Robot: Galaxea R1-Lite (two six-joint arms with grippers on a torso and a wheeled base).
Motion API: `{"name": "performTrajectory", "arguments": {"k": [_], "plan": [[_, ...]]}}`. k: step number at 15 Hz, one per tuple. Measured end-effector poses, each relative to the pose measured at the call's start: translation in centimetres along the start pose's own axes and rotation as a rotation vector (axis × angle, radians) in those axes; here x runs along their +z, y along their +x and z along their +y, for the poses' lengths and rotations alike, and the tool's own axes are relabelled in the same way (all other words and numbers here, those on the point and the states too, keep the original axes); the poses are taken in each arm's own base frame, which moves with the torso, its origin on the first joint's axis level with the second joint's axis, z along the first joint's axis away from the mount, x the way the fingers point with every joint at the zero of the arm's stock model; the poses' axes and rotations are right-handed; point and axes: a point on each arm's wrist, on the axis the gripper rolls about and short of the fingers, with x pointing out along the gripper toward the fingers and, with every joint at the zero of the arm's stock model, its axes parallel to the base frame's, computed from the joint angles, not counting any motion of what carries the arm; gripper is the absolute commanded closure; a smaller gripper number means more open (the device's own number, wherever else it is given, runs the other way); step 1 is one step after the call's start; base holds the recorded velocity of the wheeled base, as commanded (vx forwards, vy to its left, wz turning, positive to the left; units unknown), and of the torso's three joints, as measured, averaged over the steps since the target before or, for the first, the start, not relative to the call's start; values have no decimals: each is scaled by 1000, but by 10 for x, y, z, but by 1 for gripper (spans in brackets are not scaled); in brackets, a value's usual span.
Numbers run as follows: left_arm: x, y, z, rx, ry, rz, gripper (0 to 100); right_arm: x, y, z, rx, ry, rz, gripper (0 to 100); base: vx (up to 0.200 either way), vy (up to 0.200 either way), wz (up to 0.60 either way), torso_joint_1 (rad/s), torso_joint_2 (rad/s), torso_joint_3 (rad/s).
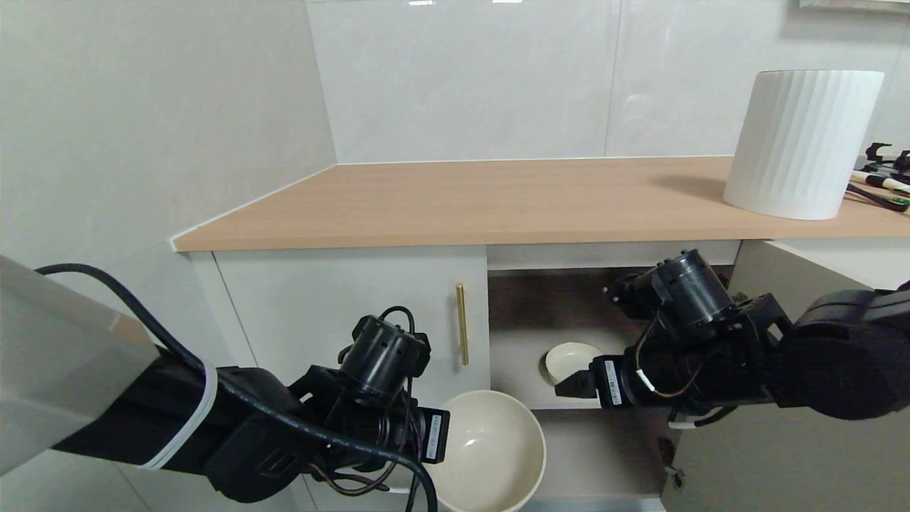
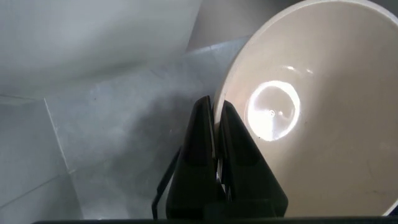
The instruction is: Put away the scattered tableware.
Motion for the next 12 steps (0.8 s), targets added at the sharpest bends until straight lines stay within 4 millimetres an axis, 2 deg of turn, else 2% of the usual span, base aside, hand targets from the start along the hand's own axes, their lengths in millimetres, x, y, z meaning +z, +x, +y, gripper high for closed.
{"name": "performTrajectory", "arguments": {"k": [2,4,10,11,12], "plan": [[-2,-2,-5,-12,14,-1,100,-11,-4,15,25,-43,21,0,0,0,0,0,0,0],[-2,-4,-7,-17,18,-6,100,-19,3,22,26,-67,49,0,0,0,0,0,0,0],[-1,-8,-11,-32,27,-15,100,-29,43,29,-49,-86,76,0,0,0,0,0,0,0],[-1,-8,-11,-33,27,-15,100,-30,47,29,-53,-86,83,100,0,0,0,0,0,0],[-1,-8,-11,-32,27,-14,100,-32,50,29,-56,-87,91,100,0,0,0,0,0,0]]}}
